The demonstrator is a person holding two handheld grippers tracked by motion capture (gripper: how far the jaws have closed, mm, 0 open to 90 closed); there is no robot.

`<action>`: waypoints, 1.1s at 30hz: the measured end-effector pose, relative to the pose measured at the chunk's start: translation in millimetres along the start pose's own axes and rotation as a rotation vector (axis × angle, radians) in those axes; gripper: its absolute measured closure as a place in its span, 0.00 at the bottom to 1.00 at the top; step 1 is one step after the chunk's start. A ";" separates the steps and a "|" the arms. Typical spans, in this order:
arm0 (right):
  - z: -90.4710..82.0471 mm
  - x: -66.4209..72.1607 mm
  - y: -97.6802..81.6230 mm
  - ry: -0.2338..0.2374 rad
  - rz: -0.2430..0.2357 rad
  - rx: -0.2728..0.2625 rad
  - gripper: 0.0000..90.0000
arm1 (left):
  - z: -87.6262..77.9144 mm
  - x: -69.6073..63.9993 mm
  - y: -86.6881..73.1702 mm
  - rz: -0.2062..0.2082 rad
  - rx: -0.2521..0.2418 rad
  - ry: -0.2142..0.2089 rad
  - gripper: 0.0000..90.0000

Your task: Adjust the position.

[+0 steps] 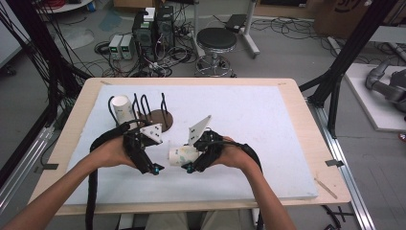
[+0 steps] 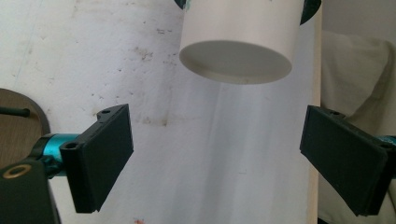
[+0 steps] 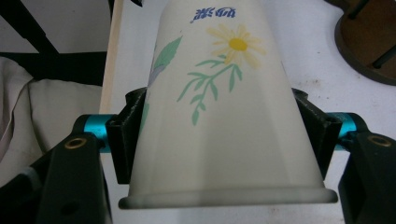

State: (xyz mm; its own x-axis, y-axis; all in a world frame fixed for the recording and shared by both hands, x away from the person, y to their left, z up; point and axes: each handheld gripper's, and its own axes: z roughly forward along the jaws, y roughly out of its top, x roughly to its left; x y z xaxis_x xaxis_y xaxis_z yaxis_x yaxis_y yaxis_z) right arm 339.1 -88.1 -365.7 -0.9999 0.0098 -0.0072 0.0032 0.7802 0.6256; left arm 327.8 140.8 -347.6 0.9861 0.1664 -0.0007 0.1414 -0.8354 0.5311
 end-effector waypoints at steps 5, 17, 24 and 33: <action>1.8 0.3 1.1 0.002 0.002 0.012 0.34 | 4.0 -0.9 4.4 0.004 0.005 -0.006 0.11; 3.5 0.2 2.3 0.011 -0.004 0.016 0.34 | 13.3 -0.9 15.1 0.022 0.018 -0.024 0.12; 3.8 0.3 2.6 0.011 -0.008 0.014 0.34 | 18.4 -2.4 21.3 0.028 0.016 -0.040 0.12; 3.1 1.4 3.0 0.012 -0.014 0.011 0.34 | 21.7 -3.3 23.3 0.041 0.015 -0.051 0.13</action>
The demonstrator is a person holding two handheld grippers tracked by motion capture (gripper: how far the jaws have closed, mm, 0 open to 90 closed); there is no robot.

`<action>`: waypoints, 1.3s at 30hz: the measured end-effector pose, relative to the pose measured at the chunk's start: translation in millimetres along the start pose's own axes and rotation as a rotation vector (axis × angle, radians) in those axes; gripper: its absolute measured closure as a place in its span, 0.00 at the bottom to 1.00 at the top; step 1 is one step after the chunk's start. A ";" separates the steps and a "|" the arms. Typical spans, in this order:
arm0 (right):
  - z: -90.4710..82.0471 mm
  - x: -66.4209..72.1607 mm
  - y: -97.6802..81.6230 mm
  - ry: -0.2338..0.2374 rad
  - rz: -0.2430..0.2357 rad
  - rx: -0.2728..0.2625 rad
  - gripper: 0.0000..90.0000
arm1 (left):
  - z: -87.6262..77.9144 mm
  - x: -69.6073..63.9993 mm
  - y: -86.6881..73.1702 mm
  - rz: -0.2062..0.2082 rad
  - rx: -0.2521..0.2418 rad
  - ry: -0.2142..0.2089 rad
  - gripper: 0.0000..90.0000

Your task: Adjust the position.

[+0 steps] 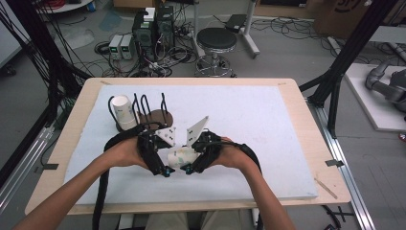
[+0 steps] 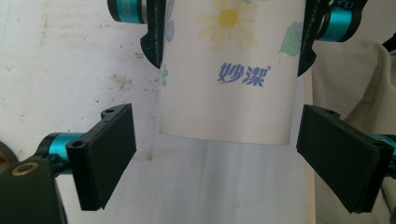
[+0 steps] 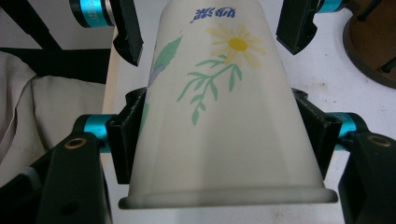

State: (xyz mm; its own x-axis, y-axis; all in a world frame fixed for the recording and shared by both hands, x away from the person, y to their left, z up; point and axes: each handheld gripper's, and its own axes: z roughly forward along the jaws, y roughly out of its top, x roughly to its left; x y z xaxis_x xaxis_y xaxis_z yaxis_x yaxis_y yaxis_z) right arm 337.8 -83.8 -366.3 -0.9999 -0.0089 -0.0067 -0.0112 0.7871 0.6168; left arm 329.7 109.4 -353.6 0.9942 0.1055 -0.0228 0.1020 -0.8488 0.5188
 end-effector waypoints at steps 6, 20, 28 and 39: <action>-0.2 -0.1 0.0 0.000 0.000 -0.003 0.34 | 2.5 0.2 1.6 0.007 -0.005 -0.005 0.15; 2.6 1.1 1.6 0.005 -0.006 0.001 0.34 | 5.1 -1.1 3.5 0.037 -0.013 -0.031 0.28; 3.1 1.5 2.1 0.012 -0.006 0.004 0.34 | 4.5 -1.2 3.1 0.052 -0.018 -0.025 0.39; 4.6 0.8 2.2 0.005 -0.009 -0.004 0.31 | 2.7 -1.4 2.2 0.052 -0.020 -0.014 0.40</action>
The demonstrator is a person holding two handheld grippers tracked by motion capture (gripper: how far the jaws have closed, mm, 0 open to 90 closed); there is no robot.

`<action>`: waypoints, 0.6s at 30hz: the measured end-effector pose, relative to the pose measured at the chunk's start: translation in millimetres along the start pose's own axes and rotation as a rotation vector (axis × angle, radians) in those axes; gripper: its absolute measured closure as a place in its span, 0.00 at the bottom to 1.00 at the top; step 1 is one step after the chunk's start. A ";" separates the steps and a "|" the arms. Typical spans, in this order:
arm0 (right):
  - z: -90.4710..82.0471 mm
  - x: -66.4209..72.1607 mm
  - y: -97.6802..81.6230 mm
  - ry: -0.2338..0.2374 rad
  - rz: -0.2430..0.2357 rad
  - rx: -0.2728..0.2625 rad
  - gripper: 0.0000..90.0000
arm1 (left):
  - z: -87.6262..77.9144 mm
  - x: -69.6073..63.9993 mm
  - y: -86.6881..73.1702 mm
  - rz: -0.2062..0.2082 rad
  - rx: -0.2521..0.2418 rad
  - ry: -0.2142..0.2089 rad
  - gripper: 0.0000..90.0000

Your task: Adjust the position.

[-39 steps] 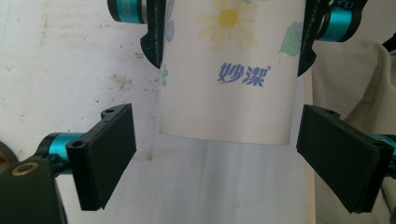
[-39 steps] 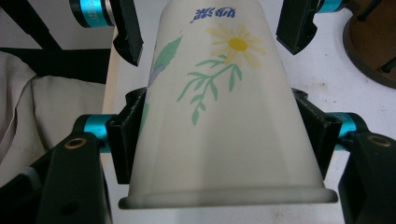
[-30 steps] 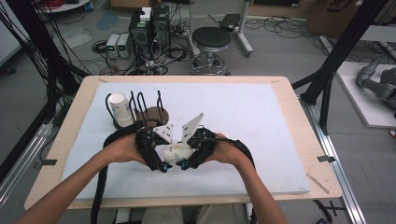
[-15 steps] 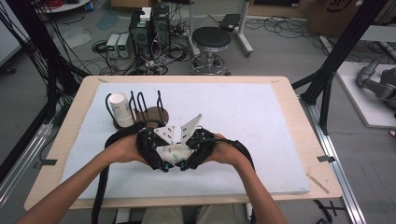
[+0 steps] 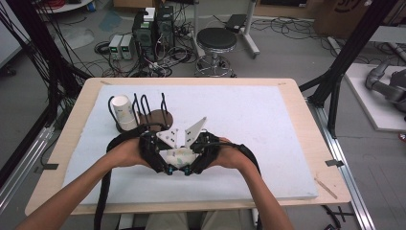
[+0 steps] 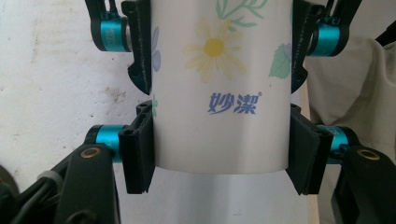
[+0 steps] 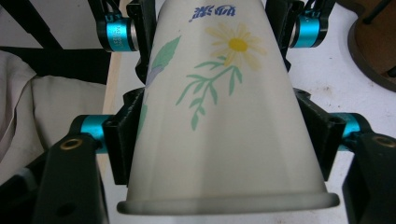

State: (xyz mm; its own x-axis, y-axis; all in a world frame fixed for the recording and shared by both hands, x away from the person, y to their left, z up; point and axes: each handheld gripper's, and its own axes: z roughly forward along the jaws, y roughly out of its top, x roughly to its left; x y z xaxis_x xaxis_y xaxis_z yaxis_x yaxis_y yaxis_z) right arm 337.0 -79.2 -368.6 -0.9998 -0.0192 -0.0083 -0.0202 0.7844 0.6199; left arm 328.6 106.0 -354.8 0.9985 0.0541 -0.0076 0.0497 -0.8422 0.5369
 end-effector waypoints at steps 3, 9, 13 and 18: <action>1.0 -0.7 -0.2 -0.001 0.003 -0.004 0.28 | -0.6 -0.2 -0.3 0.003 -0.001 -0.003 0.40; 1.0 -0.3 0.0 -0.008 0.012 -0.010 0.24 | -0.5 -0.2 -0.4 0.005 0.002 -0.004 0.40; -0.6 0.2 0.3 -0.001 0.011 -0.023 0.23 | 0.6 -1.3 -0.2 0.006 0.006 -0.003 0.40; -3.1 0.6 0.6 -0.008 0.010 -0.043 0.22 | 1.1 -1.5 -0.8 0.002 0.008 0.000 0.40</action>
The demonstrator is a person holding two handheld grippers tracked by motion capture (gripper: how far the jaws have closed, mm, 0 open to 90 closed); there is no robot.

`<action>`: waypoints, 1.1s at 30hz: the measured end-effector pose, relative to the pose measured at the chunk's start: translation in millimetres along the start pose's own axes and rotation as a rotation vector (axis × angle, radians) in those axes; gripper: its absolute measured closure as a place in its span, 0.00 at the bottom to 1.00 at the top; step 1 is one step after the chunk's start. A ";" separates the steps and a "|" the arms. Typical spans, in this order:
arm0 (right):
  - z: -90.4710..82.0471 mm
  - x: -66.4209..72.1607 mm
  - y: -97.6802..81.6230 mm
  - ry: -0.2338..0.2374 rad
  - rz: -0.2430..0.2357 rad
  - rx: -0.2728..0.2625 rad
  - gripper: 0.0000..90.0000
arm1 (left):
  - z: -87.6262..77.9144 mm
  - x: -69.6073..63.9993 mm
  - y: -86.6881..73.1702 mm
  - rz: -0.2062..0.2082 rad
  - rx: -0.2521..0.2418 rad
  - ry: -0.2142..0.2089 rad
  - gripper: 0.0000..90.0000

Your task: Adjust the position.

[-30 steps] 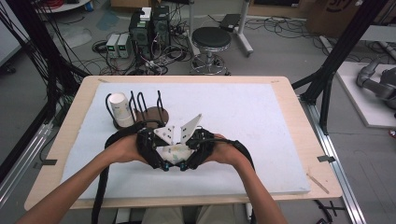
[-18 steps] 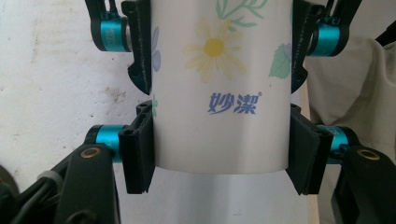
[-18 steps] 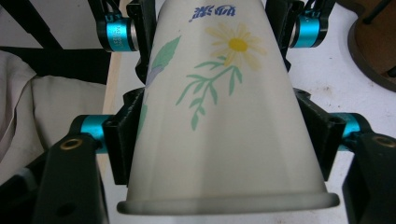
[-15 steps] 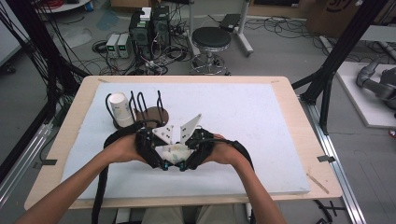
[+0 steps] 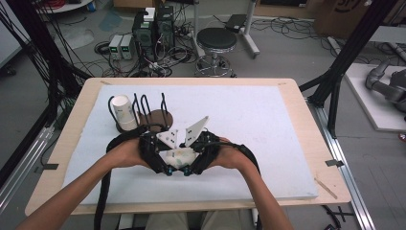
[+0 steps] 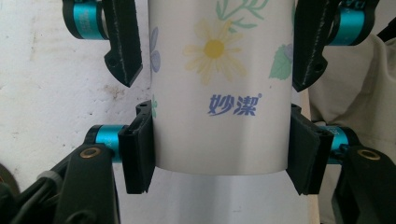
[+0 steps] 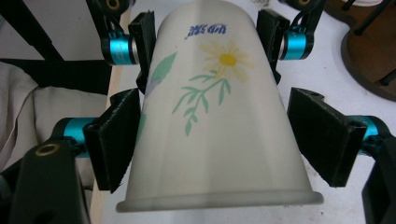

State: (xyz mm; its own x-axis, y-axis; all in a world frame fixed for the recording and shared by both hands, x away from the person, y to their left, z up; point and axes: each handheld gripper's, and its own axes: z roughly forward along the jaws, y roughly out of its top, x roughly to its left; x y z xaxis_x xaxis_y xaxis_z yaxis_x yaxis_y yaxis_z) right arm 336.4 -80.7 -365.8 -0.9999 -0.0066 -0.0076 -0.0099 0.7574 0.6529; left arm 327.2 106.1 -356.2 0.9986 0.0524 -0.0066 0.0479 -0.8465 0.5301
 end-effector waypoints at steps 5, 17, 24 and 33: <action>-2.8 -0.4 0.6 -0.007 -0.007 -0.029 0.21 | 2.4 -0.3 -1.9 -0.002 0.004 -0.004 0.40; -13.6 -0.6 0.6 -0.032 0.005 -0.094 0.21 | 5.9 -0.2 -6.0 -0.011 0.012 0.006 0.40; -19.2 -1.0 -0.5 -0.043 0.013 -0.117 0.21 | 5.0 -0.2 -7.0 -0.012 0.012 0.005 0.40; -23.1 -1.3 -1.1 -0.038 0.013 -0.144 0.21 | 4.1 -1.4 -7.8 -0.014 0.001 0.015 0.40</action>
State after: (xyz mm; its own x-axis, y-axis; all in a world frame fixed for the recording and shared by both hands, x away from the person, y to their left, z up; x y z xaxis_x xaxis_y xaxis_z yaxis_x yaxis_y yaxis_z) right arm 337.6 -96.5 -349.0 -0.9992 0.0300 -0.0254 0.0004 0.6557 0.7550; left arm 325.5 110.4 -363.8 0.9974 0.0722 -0.0018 0.0622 -0.8460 0.5295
